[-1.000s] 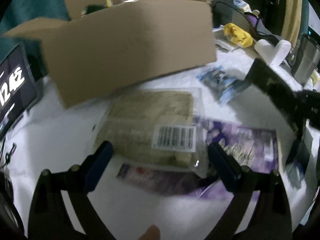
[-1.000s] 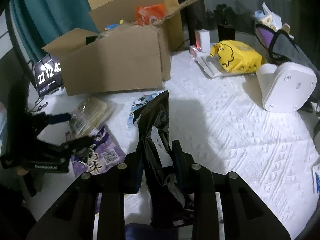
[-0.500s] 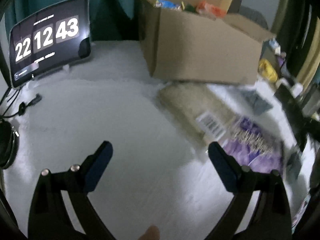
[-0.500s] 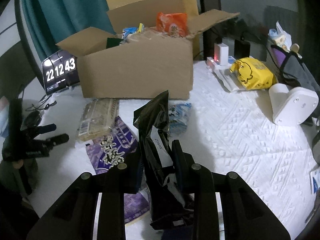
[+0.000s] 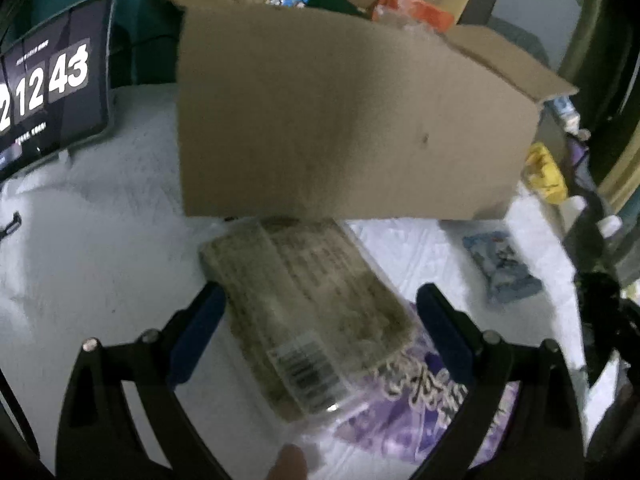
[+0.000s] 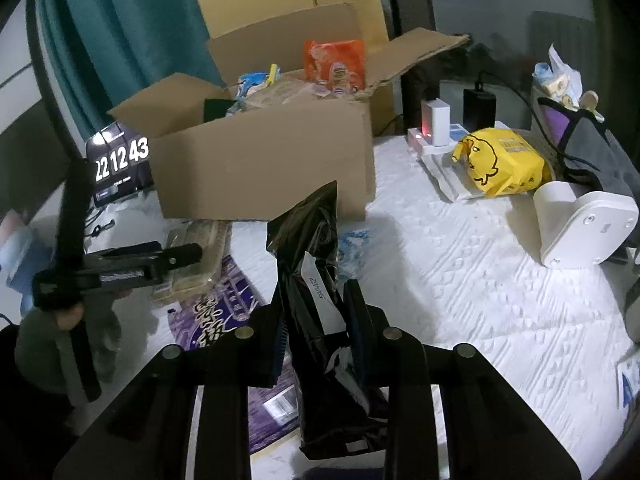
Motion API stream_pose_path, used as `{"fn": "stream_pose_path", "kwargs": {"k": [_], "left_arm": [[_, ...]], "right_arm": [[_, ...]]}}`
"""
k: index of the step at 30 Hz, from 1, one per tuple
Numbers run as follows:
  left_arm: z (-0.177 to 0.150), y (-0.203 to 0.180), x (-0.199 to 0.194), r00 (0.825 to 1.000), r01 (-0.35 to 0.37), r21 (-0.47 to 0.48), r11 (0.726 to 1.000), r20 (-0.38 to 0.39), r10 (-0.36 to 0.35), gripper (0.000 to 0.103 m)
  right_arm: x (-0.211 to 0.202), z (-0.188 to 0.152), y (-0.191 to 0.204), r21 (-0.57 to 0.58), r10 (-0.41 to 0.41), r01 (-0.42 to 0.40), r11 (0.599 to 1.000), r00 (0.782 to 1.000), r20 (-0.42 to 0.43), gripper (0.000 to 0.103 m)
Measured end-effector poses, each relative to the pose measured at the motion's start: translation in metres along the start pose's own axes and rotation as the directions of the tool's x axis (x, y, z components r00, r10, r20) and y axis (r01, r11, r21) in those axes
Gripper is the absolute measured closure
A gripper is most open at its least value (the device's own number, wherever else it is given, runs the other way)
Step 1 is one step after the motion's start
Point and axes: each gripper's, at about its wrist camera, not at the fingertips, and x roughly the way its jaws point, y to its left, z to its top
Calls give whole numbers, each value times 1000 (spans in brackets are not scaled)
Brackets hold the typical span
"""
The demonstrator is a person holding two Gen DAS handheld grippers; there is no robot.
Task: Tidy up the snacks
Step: 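Close the left tool on the clear bread pack and lift it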
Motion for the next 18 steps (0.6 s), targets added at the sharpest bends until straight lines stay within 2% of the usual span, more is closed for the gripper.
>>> {"fn": "stream_pose_path", "kwargs": {"k": [3,5,11,15,16,18], "left_arm": [[3,-4,10,999,-30,7,1000,-19,30,6],[1,0,15,999,-24,5,1000,-30,24,5],[-10,20,4,999,-27,63,998,-16,29,5],[-13,35,-10,995,-95,111,989,-3,96,5],[-12,36,-13,995,-98,109,989,-2,99,5],[-10,33,-19,999,-54,106,993,11,53,5]], "right_arm": [[5,2,-8,10,12,-12,1000,1000,-1,74],[6,3,-11,11,21,-21,1000,1000,1,74],[14,1,-13,17,33,-33,999,999,-7,74],[15,0,-8,15,37,-37,999,999,-7,74],[15,1,-7,12,38,-38,999,999,-6,74],[15,2,-1,3,39,-39,999,999,-6,74]]}}
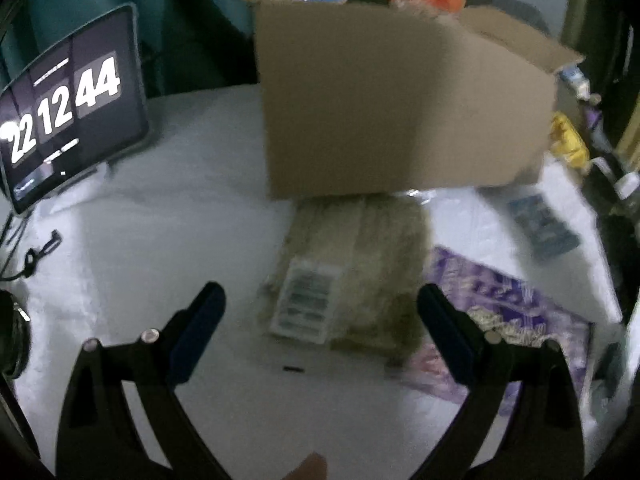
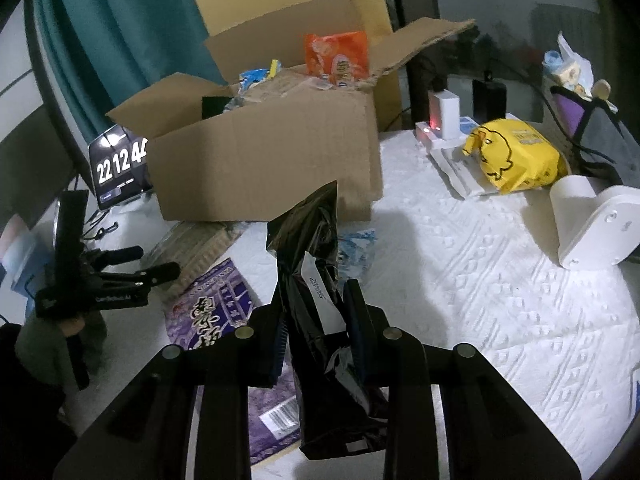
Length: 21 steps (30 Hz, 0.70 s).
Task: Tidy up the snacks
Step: 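Close the left tool on the clear bread pack and lift it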
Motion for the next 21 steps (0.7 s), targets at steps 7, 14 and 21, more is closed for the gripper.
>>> {"fn": "stream_pose_path", "kwargs": {"k": [7,14,21], "left_arm": [[8,-30,20,1000,-14,134,991,-14,16,5],[1,-18,25,999,36,147,989,-11,-35,20],[-19,-10,-16,991,131,136,982,2,-132,23]], "right_arm": [[-1,4,17,-30,-10,10,1000,1000,-7,74],[-9,8,23,-39,-40,40,998,999,4,74],[-16,15,37,-63,-49,50,997,999,18,74]]}}
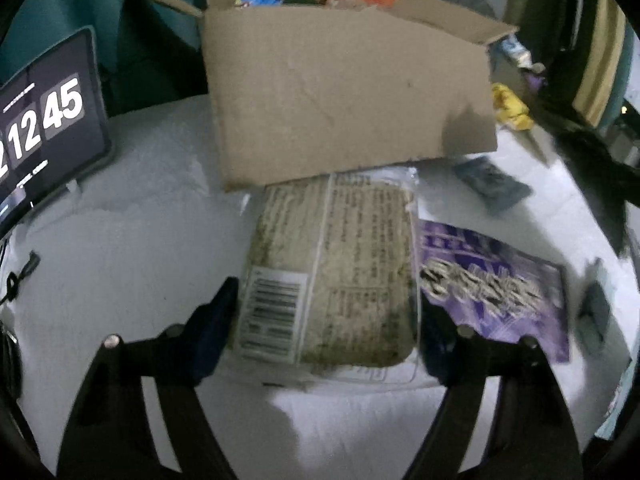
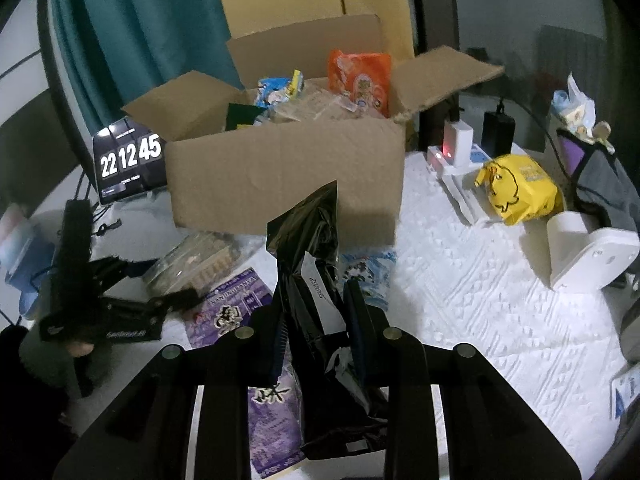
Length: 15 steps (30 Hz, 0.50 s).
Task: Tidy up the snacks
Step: 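Close the left tool on the clear bread pack and lift it, then carry the bread pack and black bag over the box and open both tools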
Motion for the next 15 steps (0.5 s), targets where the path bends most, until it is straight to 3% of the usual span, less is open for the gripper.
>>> {"fn": "stream_pose_path", "kwargs": {"k": [8,15], "left_arm": [[-19,12,-56,997,39,-35,999,72,-36,23],[-40,35,-98,993,13,-83,996,121,-3,24]], "right_arm": [[-13,17,17,-37,-8,9,999,1000,28,74],[-22,31,31,-70,-8,12,997,999,53,74]]}}
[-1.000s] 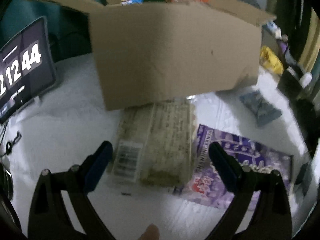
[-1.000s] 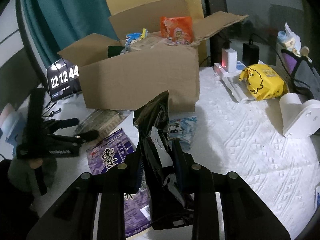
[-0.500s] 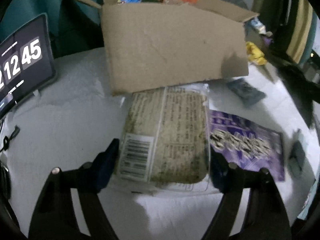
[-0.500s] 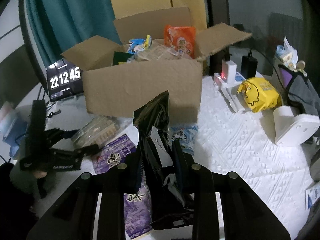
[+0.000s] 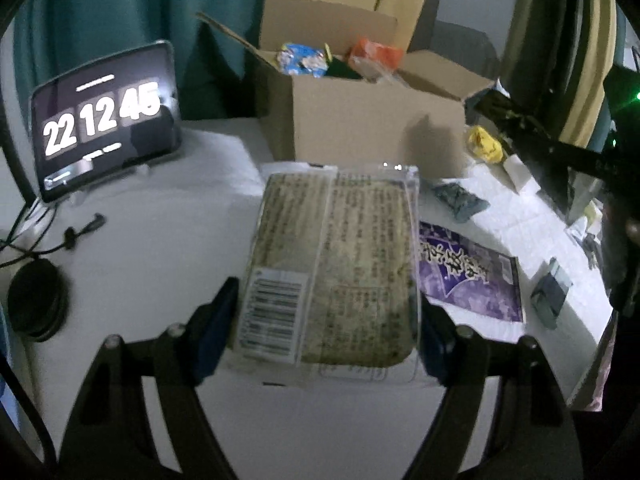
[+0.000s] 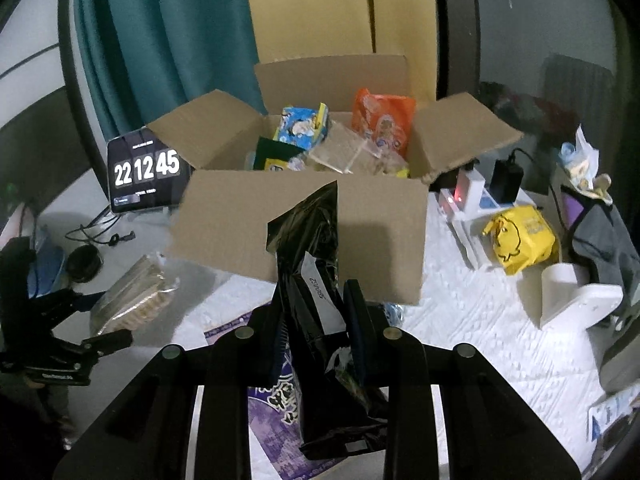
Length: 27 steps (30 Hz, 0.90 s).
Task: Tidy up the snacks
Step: 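Carry the bread pack and black bag over the box and open both tools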
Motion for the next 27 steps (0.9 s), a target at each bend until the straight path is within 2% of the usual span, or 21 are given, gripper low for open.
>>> {"fn": "stream_pose_path", "kwargs": {"k": [5,11,19,27], "left_arm": [[11,8,-28,997,-25,-6,1000,76,25,24],[41,8,-43,986,-57,24,998,160,52,24],[94,0,-40,965,-60,66,996,260,41,24],[147,-3,-19,949,-82,105,991,311,46,24]], "right_arm": [[-7,8,9,-16,-2,2,1000,1000,20,74],[-14,22,10,-21,-12,13,1000,999,52,74],[-14,52,-5,-3,-30,31,1000,993,117,74],[-4,85,-21,34,-34,28,999,985,171,74]]}}
